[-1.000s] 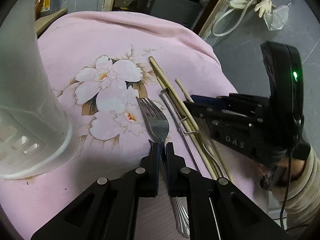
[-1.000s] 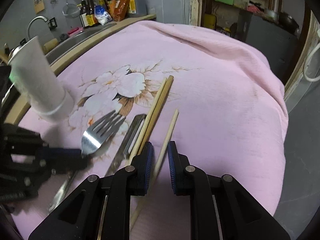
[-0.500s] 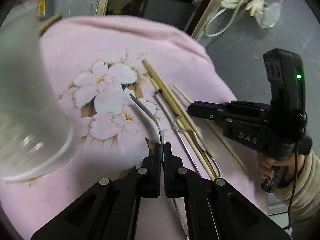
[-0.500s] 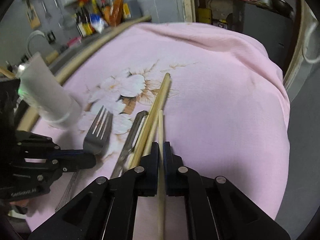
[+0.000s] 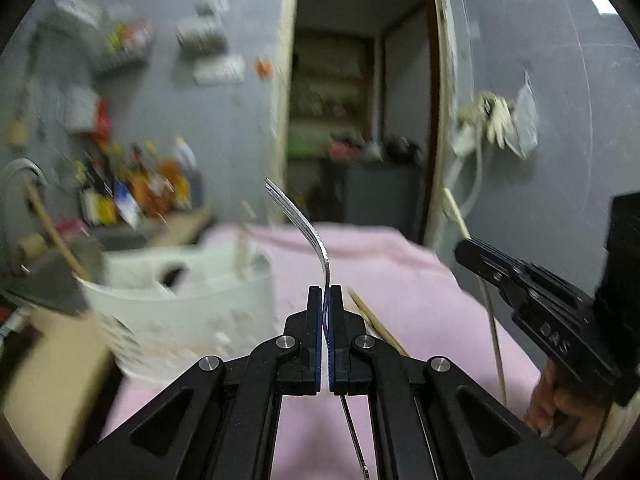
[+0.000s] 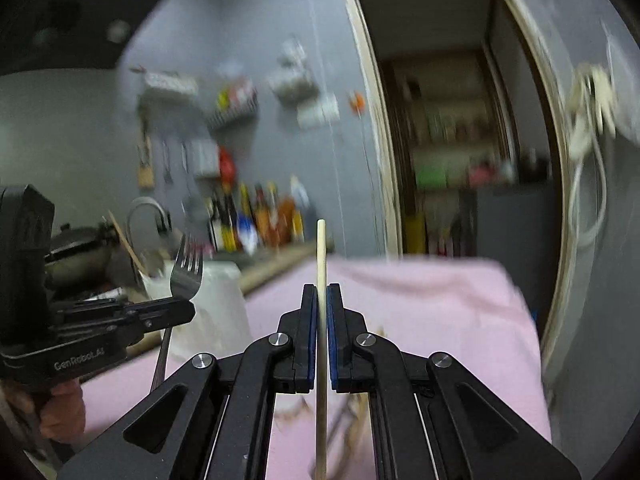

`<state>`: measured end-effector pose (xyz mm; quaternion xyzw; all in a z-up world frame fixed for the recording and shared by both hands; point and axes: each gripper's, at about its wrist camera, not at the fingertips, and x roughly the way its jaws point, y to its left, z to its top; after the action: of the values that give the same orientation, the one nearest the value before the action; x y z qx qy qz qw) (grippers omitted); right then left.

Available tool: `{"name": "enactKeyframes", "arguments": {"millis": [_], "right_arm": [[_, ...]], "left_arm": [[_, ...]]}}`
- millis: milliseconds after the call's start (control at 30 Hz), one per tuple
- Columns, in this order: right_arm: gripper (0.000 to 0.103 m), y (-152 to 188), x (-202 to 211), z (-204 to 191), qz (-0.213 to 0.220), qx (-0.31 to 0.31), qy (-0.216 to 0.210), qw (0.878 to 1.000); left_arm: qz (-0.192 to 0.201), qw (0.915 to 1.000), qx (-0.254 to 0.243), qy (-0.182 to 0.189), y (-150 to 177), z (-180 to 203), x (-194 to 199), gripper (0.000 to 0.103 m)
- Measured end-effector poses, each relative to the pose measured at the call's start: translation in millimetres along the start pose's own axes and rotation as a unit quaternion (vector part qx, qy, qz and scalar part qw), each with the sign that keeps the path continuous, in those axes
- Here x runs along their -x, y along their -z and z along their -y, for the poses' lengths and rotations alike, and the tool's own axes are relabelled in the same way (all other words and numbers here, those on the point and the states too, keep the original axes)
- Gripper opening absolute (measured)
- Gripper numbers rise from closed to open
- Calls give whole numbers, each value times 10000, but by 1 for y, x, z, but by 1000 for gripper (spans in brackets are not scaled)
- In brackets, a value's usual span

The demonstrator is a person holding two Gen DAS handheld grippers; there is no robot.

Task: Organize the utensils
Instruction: 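Lift the fork with the left tool while the right tool carries the chopstick to the caddy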

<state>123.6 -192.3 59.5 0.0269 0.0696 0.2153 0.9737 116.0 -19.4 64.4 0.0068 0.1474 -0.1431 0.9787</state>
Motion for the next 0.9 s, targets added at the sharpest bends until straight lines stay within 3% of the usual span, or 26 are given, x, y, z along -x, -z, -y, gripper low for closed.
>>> {"name": "enactKeyframes", "arguments": {"millis": [267, 467, 767, 900], "right_arm": [[3, -44, -1, -47, 1473, 278, -104, 9886], [3, -71, -25, -62, 2166, -135, -242, 9759], [3, -87, -76, -61, 2419, -927, -701, 9633], [3, -83, -98, -48, 2244, -1171, -810, 9640]], "left_arm": [[960, 9929, 24, -702, -35, -34, 25, 1], [1449, 9823, 291, -1155, -56, -88, 35, 1], [1685, 9672, 1305, -1385, -63, -172, 25, 0], [1712, 9620, 1308, -1680, -61, -177, 16, 1]]}}
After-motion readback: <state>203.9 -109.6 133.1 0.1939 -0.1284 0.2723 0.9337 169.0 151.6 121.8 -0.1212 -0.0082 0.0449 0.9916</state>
